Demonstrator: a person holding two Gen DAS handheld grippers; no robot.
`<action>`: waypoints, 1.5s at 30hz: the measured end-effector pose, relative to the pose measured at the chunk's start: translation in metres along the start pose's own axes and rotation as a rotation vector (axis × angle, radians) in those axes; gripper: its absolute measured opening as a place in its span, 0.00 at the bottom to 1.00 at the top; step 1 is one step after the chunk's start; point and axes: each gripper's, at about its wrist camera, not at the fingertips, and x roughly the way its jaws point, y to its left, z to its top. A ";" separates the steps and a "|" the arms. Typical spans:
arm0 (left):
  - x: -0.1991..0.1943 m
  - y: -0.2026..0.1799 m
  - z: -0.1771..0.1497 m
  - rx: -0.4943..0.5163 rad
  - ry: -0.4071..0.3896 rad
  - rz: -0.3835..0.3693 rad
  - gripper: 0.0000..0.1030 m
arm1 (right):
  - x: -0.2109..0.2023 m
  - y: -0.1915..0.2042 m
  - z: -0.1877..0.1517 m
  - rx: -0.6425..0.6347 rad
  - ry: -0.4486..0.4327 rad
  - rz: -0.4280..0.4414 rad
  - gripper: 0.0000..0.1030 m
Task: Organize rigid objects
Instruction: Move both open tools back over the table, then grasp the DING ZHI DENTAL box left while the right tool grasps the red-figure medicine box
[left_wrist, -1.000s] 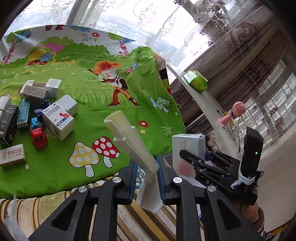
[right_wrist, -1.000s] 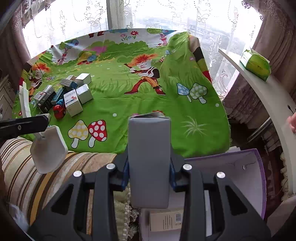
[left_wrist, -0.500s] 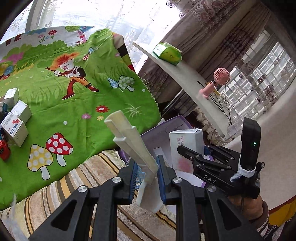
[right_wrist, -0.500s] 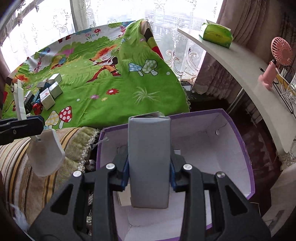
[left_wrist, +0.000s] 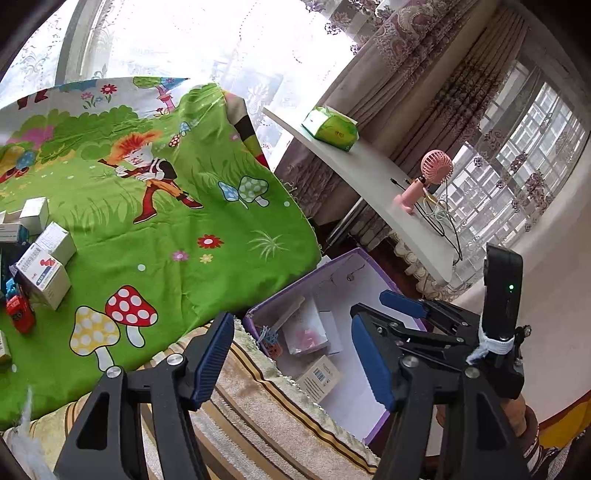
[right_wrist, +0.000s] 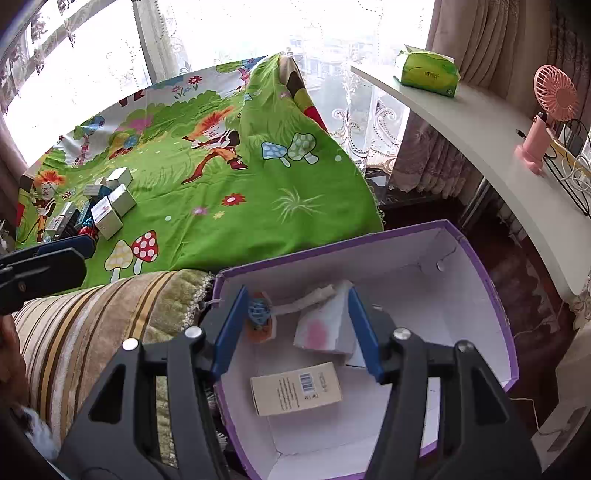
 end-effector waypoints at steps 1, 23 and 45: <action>-0.007 0.003 0.001 -0.008 -0.018 0.016 0.69 | -0.001 0.004 0.001 -0.009 -0.005 0.004 0.61; -0.124 0.150 0.001 -0.076 -0.157 0.388 0.71 | 0.007 0.120 0.048 -0.159 -0.048 0.082 0.70; -0.078 0.277 -0.032 -0.530 0.046 0.597 0.81 | 0.100 0.258 0.079 -0.405 0.024 0.179 0.72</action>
